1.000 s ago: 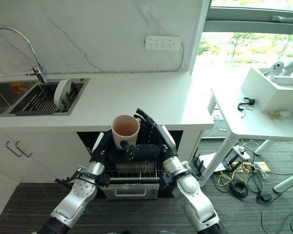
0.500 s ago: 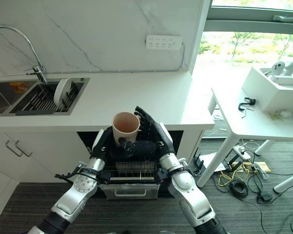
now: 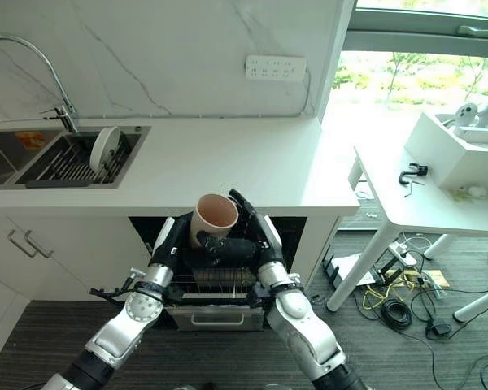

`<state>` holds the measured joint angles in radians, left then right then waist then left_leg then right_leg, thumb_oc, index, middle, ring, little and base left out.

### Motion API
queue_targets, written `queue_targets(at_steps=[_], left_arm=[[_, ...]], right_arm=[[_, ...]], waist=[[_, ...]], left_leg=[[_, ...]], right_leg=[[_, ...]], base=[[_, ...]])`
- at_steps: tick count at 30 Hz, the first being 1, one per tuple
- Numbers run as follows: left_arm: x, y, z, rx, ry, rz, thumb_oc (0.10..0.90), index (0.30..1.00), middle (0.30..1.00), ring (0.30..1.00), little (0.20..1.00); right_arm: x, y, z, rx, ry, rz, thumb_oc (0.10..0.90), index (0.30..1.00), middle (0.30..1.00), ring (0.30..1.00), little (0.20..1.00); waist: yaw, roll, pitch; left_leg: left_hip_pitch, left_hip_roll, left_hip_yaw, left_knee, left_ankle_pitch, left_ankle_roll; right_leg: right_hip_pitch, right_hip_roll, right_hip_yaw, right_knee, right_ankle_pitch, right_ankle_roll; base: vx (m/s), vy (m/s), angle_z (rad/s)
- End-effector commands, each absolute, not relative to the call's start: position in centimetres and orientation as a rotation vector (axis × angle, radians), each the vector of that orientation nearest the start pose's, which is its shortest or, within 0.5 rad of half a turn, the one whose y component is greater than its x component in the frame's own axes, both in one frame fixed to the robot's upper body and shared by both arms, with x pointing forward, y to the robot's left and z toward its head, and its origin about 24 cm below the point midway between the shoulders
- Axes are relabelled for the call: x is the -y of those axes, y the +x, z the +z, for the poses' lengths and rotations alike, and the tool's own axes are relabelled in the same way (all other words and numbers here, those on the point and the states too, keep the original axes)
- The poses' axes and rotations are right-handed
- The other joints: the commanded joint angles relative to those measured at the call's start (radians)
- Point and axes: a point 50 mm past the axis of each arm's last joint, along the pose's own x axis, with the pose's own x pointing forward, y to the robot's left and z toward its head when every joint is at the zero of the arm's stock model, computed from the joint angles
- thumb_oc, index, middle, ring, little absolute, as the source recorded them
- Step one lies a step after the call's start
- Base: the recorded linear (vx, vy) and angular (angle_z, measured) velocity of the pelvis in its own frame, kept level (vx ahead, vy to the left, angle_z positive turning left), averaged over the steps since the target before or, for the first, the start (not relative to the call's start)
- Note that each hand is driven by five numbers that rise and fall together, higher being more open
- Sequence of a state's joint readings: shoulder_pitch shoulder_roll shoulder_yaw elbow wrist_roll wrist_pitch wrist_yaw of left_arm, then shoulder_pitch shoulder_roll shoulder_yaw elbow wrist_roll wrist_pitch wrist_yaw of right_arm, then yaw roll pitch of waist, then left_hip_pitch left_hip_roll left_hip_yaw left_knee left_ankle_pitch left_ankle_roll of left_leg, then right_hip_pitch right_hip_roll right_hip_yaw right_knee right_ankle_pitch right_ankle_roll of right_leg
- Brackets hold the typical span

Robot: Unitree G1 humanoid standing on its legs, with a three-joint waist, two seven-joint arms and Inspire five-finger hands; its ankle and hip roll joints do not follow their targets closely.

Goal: Place the dishes in the dishwasher.

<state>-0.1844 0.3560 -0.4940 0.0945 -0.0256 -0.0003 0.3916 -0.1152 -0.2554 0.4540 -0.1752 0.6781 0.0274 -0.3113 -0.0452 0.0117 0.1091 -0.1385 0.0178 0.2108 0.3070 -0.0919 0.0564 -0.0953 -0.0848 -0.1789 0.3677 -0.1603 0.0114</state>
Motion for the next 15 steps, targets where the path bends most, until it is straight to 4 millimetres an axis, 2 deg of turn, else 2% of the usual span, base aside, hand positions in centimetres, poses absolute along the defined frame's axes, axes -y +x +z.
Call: queue_targets(at_steps=[1,6,15], left_arm=[[-5.5,27.2,12.2,0.537,0.209,-0.165,0.400,0.300,0.300,0.300,0.300],[-4.6,27.3,12.8,0.565,0.091,-0.060,0.400,0.300,0.300,0.300,0.300],[-2.9,27.2,13.8,0.605,0.095,-0.076,0.400,0.300,0.300,0.300,0.300]], right_arm=[[6.0,26.6,15.1,0.226,0.805,0.276,0.800,0.900,0.900,0.900,0.900],[5.3,27.1,16.3,0.234,0.983,0.215,0.800,0.900,0.900,0.900,0.900],[4.6,27.1,17.8,0.275,0.979,0.190,0.800,0.900,0.900,0.900,0.900]], waist=[[0.015,-0.010,-0.006],[0.023,-0.015,-0.009],[0.025,-0.019,-0.020]], left_leg=[[0.092,0.033,-0.020,-0.007,-0.165,-0.045],[0.092,0.027,-0.033,-0.007,-0.167,-0.041],[0.093,0.023,-0.039,-0.007,-0.168,-0.035]], right_leg=[[0.050,-0.037,0.019,-0.068,-0.036,0.096],[0.052,-0.037,0.011,-0.068,-0.035,0.091],[0.054,-0.033,0.013,-0.068,-0.038,0.087]], base=[[0.00,0.000,0.00],[0.01,-0.005,0.03],[0.01,-0.004,0.02]])
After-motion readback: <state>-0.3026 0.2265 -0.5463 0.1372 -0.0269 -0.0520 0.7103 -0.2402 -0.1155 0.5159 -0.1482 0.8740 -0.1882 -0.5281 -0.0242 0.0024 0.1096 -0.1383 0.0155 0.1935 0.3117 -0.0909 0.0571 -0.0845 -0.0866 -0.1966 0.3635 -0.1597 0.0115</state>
